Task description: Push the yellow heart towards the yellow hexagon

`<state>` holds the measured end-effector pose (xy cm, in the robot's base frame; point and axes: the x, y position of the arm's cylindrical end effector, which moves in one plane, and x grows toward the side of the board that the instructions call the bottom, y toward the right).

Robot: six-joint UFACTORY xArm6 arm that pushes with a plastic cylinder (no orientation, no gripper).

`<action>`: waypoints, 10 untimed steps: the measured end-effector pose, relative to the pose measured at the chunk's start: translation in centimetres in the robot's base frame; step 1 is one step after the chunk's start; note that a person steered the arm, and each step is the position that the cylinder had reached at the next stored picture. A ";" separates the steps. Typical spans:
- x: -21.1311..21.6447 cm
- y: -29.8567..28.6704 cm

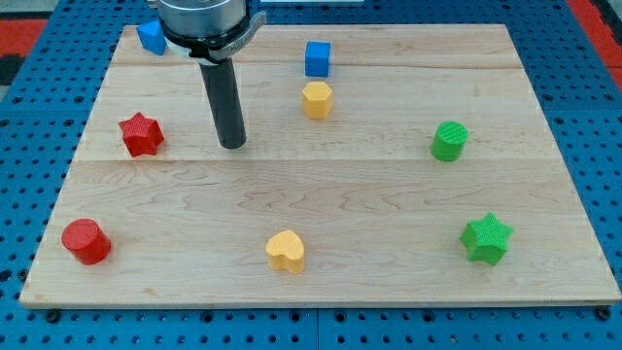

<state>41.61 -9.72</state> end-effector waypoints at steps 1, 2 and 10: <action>6.4 3.3; 9.3 11.4; 5.0 10.6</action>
<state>46.61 0.84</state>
